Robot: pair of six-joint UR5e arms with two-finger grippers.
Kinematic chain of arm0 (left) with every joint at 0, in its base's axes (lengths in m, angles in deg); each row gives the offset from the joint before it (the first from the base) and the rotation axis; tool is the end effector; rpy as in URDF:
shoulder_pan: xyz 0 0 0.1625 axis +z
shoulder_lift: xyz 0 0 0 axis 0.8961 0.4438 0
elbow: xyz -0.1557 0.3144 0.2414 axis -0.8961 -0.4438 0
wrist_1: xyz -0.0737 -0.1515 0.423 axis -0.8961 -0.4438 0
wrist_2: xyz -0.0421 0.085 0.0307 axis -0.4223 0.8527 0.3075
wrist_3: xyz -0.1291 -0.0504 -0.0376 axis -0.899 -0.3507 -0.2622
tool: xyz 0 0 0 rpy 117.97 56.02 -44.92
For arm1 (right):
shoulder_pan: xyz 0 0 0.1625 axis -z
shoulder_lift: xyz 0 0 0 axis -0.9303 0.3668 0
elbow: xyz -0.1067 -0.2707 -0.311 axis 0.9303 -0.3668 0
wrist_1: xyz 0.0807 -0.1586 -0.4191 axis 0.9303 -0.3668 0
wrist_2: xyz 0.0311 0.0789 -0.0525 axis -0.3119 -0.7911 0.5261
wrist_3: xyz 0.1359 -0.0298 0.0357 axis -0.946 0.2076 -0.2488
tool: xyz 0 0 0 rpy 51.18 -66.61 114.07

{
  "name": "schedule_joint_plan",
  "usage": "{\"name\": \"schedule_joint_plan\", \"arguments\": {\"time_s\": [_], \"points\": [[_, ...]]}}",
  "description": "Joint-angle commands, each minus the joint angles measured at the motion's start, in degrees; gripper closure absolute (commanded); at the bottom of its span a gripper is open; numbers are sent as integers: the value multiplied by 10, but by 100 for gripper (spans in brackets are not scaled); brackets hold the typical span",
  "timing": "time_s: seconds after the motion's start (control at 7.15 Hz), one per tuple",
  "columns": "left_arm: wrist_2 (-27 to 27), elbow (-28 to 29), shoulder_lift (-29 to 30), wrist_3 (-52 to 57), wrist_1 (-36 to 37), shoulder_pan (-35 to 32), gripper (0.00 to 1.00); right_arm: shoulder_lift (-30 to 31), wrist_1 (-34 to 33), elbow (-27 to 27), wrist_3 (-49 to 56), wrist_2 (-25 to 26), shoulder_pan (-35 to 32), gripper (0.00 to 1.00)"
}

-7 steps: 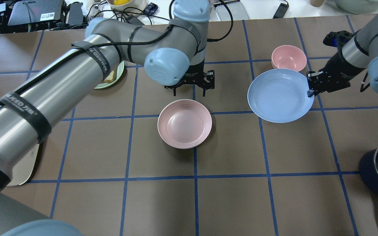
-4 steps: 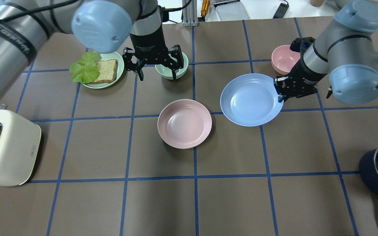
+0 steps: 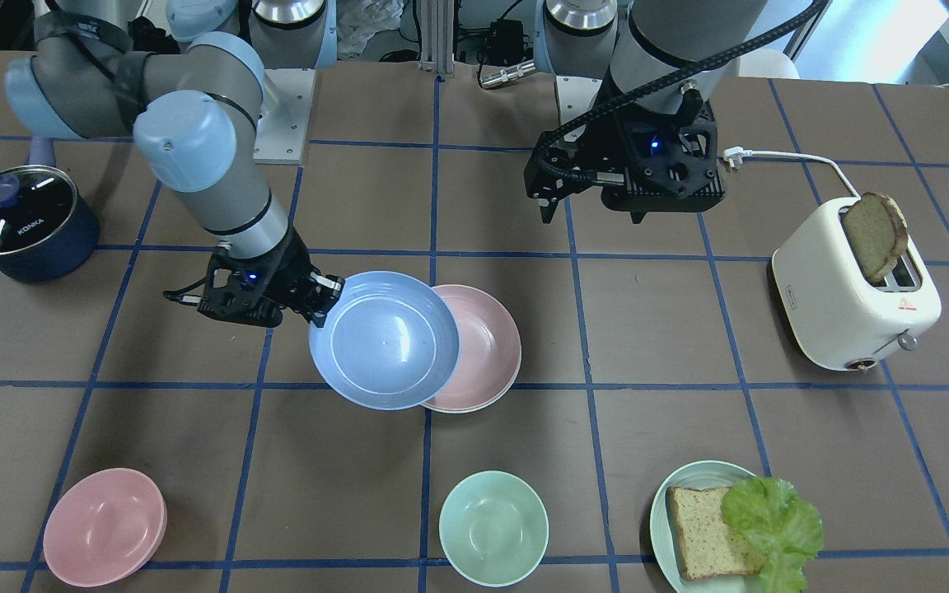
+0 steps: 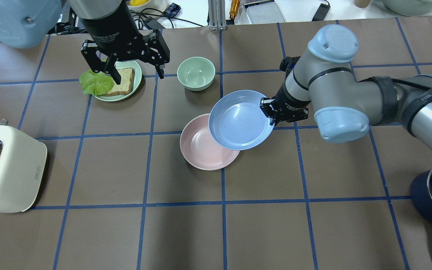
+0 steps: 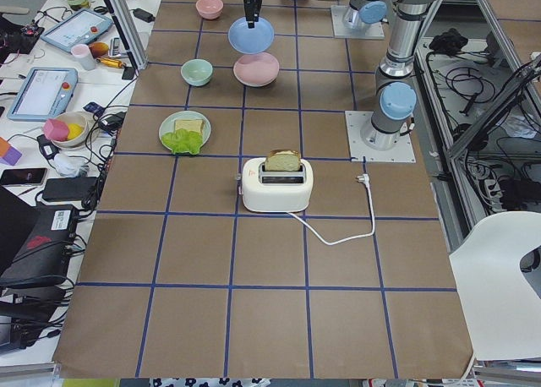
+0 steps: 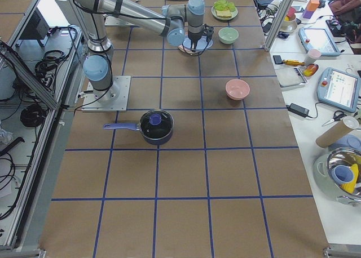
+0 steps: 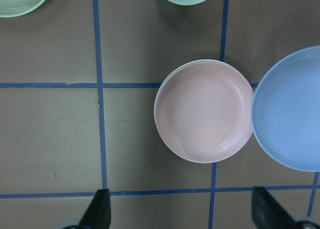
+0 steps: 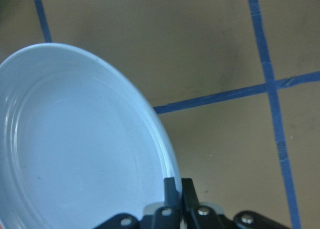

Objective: Stack three plates with pink and blue
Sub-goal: 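Carry the blue plate onto the pink plate while the left arm withdraws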

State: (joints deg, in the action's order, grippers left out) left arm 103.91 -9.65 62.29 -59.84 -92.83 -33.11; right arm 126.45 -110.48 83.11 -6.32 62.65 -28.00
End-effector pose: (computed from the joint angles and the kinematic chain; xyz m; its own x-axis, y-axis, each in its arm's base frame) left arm -0.2055 -0.5572 0.4705 -0.9974 -0.0666 0.0272 -0.0651 0.9965 0.0527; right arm 0.2217 -0.5422 0.2265 -0.9527 0.2278 -0.2012 0.2380 0.9709 -0.0279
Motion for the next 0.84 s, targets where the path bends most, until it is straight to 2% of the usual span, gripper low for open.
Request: {"name": "schedule_joint_plan", "arguments": {"time_s": [0.0,0.42,0.56,0.7], "points": [[35,-34,-15,12,2,4,0,-50,-94,5,-96,1,-62,100],[42,-52,-37,41,4,9,0,-57,-107,14,-137,1,-80,100],[40,-52,-39,35,2,12,0,-55,-111,30,-140,1,-79,85],[39,-54,-44,35,-2,13,0,-52,-130,43,-141,1,-78,58]]}}
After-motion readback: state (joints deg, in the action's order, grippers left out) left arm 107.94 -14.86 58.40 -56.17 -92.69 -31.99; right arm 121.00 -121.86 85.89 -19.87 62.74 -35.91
